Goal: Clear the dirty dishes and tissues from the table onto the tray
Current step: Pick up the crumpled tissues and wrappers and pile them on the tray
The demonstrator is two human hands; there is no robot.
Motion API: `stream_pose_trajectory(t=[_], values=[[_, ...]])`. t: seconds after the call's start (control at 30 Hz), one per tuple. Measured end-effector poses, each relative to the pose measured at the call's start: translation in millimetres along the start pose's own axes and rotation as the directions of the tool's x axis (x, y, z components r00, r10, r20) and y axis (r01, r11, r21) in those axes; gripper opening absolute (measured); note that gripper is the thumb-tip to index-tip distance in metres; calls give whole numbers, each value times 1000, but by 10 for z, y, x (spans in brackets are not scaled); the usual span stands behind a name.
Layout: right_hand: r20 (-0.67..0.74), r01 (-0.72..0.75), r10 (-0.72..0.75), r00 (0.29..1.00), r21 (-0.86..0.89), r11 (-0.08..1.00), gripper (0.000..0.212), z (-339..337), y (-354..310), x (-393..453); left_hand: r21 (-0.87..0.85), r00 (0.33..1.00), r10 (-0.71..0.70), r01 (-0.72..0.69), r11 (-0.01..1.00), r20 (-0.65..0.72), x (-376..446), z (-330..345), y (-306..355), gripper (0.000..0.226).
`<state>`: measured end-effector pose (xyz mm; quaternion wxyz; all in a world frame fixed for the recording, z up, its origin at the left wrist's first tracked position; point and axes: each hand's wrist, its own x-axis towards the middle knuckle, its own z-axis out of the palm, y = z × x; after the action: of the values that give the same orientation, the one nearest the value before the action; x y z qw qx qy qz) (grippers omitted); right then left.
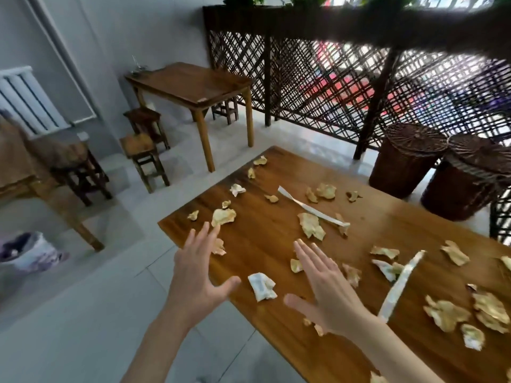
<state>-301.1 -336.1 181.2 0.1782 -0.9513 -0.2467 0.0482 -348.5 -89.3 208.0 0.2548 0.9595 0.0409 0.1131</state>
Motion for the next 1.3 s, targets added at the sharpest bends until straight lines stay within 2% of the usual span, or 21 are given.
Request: stream_pose_trajectory(t=[0.17, 0.37, 0.5, 0.7, 0.9, 1.0, 1.17, 1.3], values=[[10, -40, 40, 999, -12, 999, 93, 377, -168, 649, 46, 998, -5, 2, 999, 63, 643, 76, -625, 100], [-6, -176, 176, 984, 17, 984, 96, 901, -487, 1286, 26, 979, 104, -110, 994, 175, 1379, 186, -1314, 99], [-39, -302, 303, 952, 27, 953, 95, 1170, -755, 1596, 5, 936, 216, -226, 974, 277, 1769, 244, -1740, 98], [-51, -475, 474, 879, -13, 880, 94, 1512, -965, 1828, -28, 877, 325, -338, 941, 355, 2062, 465, -2210, 95], [-61, -615, 613, 787, -21, 788, 92, 1857, -843, 1732, -108, 835, 387, -376, 920, 391, 2095, 918, -2258, 94], [-80, -670, 666, 741, -36, 741, 92, 2012, -701, 1615, -170, 828, 431, -395, 903, 358, 2061, 1183, -2152, 92], [-126, -698, 687, 716, -107, 708, 90, 2298, -458, 1421, -182, 821, 464, -427, 886, 333, 1936, 1610, -2127, 91], [-93, -720, 714, 694, -66, 691, 76, 2495, -302, 1358, -181, 808, 454, -416, 891, 375, 1834, 1823, -2205, 90]])
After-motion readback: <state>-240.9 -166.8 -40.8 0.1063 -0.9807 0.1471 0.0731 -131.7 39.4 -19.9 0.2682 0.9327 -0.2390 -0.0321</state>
